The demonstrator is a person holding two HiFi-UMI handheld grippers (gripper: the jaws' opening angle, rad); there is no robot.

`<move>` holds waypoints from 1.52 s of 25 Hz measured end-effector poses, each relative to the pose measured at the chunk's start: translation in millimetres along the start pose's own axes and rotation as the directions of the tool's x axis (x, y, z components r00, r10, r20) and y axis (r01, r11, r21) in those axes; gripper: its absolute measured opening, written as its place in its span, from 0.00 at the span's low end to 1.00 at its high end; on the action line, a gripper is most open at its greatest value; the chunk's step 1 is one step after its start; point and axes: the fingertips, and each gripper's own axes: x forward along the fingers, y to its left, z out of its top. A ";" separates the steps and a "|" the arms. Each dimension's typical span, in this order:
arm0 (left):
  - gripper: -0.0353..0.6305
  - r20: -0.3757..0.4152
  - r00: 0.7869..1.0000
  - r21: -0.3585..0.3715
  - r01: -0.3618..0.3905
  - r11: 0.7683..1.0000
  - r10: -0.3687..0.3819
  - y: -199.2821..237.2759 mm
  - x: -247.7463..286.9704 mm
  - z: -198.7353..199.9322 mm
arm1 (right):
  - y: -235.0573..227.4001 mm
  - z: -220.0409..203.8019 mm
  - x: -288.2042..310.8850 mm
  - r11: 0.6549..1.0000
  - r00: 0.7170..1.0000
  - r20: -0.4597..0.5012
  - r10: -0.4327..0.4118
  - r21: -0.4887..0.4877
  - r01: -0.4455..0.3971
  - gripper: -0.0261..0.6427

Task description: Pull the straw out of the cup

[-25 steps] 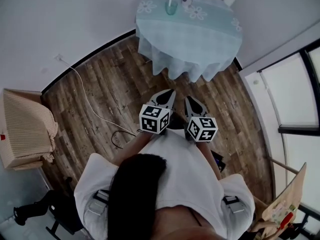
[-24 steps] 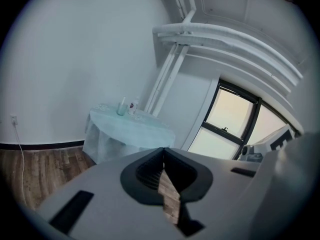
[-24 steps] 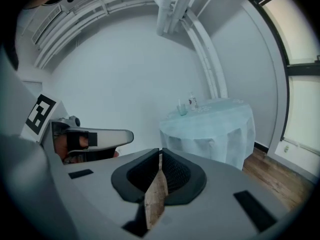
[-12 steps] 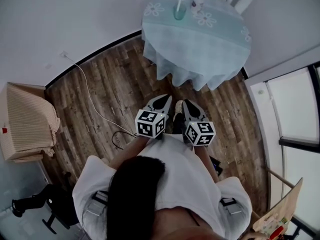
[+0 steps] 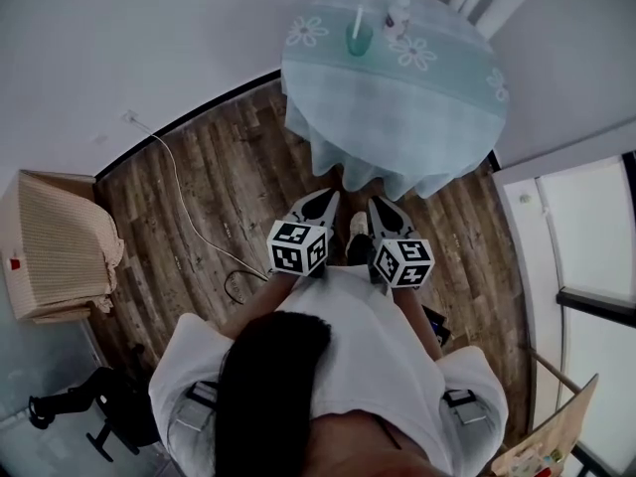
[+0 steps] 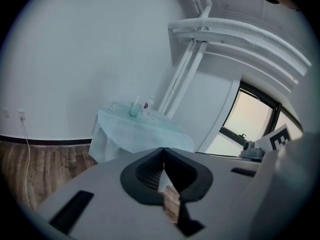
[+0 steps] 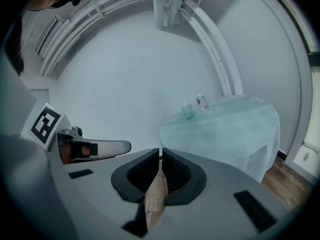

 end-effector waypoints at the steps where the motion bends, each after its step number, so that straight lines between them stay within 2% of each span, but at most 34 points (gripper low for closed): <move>1: 0.07 -0.003 1.000 -0.002 0.002 1.000 -0.002 -0.4 6.9 2.7 | -4.6 0.6 5.6 1.000 1.000 -0.021 0.008 0.004 -0.008 0.10; 3: 0.07 -0.011 1.000 0.003 0.014 1.000 -0.014 -3.9 21.8 7.3 | -13.9 3.1 16.4 1.000 0.998 -0.054 0.023 0.012 -0.022 0.10; 6: 0.07 -0.012 0.999 0.028 0.040 0.999 -0.040 -11.2 42.1 17.2 | -25.0 19.9 28.3 0.999 0.998 -0.042 0.045 -0.011 -0.046 0.10; 9: 0.07 -0.011 0.999 0.023 0.048 0.999 -0.048 -13.2 59.1 26.4 | -35.4 34.1 38.5 0.997 0.997 -0.038 0.064 -0.028 -0.065 0.10; 17: 0.07 0.019 1.000 -0.073 -0.021 0.997 0.022 -0.2 94.6 46.5 | -67.6 67.7 58.3 0.993 0.995 -0.027 0.095 -0.074 -0.097 0.10; 27: 0.07 0.048 0.996 -0.105 -0.064 0.992 0.069 1.4 139.5 68.2 | -101.9 102.7 82.6 0.980 0.989 -0.016 0.148 -0.136 -0.149 0.10; 38: 0.07 0.064 0.990 -0.162 -0.117 0.980 0.129 16.0 153.7 75.3 | -116.9 119.0 100.4 0.974 0.985 -0.013 0.169 -0.150 -0.169 0.10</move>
